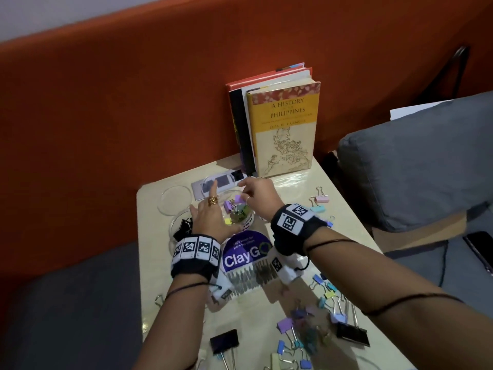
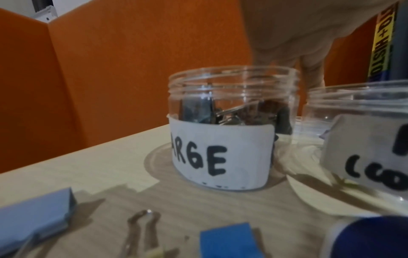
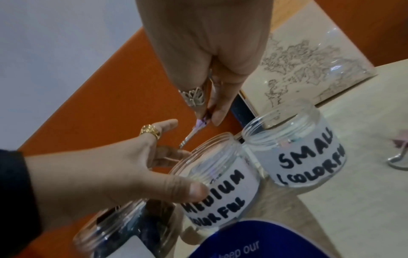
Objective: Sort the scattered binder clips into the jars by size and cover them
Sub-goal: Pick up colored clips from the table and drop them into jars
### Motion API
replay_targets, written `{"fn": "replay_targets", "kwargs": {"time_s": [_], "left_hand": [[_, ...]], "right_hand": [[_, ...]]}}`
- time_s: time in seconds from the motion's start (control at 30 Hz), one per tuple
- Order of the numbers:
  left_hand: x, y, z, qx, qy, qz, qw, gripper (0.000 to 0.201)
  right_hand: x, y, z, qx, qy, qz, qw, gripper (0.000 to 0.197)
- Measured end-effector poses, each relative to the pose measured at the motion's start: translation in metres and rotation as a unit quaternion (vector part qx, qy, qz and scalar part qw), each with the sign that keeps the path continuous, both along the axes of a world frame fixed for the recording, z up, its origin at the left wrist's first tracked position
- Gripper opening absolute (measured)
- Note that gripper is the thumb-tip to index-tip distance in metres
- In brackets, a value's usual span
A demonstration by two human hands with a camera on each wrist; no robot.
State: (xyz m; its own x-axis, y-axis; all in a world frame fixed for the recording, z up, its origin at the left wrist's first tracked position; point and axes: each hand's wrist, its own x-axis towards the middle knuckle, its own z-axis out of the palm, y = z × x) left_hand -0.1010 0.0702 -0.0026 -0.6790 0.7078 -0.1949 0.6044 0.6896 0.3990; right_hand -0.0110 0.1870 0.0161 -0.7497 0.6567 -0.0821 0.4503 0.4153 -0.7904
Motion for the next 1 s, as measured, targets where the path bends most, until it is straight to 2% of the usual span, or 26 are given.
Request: {"fn": "replay_targets", "kwargs": {"time_s": [0.13, 0.23, 0.3, 0.4, 0.47, 0.57, 0.6, 0.63, 0.7, 0.77, 0.9, 1.0], "left_hand": [[0.002, -0.004, 0.003, 0.000, 0.008, -0.022, 1.000, 0.129], [0.015, -0.013, 0.010, -0.005, 0.040, -0.058, 0.998, 0.123], [0.032, -0.022, 0.013, 0.004, 0.048, -0.092, 0.995, 0.108], [0.067, -0.040, 0.013, 0.007, 0.015, -0.143, 0.990, 0.088], [0.094, -0.052, 0.007, 0.006, -0.035, -0.164, 0.986, 0.071], [0.132, -0.073, 0.001, 0.018, -0.181, -0.172, 0.968, 0.040], [0.142, -0.076, -0.002, 0.014, -0.186, -0.198, 0.962, 0.030], [0.151, -0.076, -0.003, -0.001, -0.158, -0.233, 0.960, 0.021], [0.163, -0.077, -0.004, -0.033, -0.115, -0.260, 0.958, 0.023], [0.170, -0.077, -0.006, -0.055, -0.119, -0.245, 0.960, 0.027], [0.181, -0.084, -0.013, -0.127, -0.142, -0.228, 0.955, 0.058], [0.186, -0.085, -0.017, -0.123, -0.127, -0.203, 0.963, 0.051]], "right_hand": [[0.008, 0.000, 0.001, 0.053, -0.028, 0.055, 0.997, 0.041], [0.039, 0.002, 0.005, 0.064, 0.009, 0.071, 0.995, 0.036], [0.068, 0.002, 0.000, 0.055, 0.019, 0.076, 0.995, 0.028], [0.119, -0.001, -0.015, 0.035, -0.021, 0.087, 0.995, 0.024], [0.151, -0.002, -0.025, 0.031, -0.081, 0.105, 0.991, 0.026], [0.189, -0.007, -0.044, 0.064, -0.168, 0.122, 0.976, 0.026], [0.198, -0.010, -0.050, 0.069, -0.185, 0.122, 0.973, 0.027], [0.206, -0.013, -0.054, 0.063, -0.197, 0.126, 0.970, 0.032], [0.215, -0.020, -0.058, 0.056, -0.214, 0.142, 0.965, 0.045], [0.218, -0.026, -0.057, 0.070, -0.223, 0.158, 0.959, 0.052], [0.220, -0.035, -0.053, 0.107, -0.235, 0.172, 0.951, 0.050], [0.220, -0.041, -0.049, 0.123, -0.240, 0.170, 0.948, 0.050]]}}
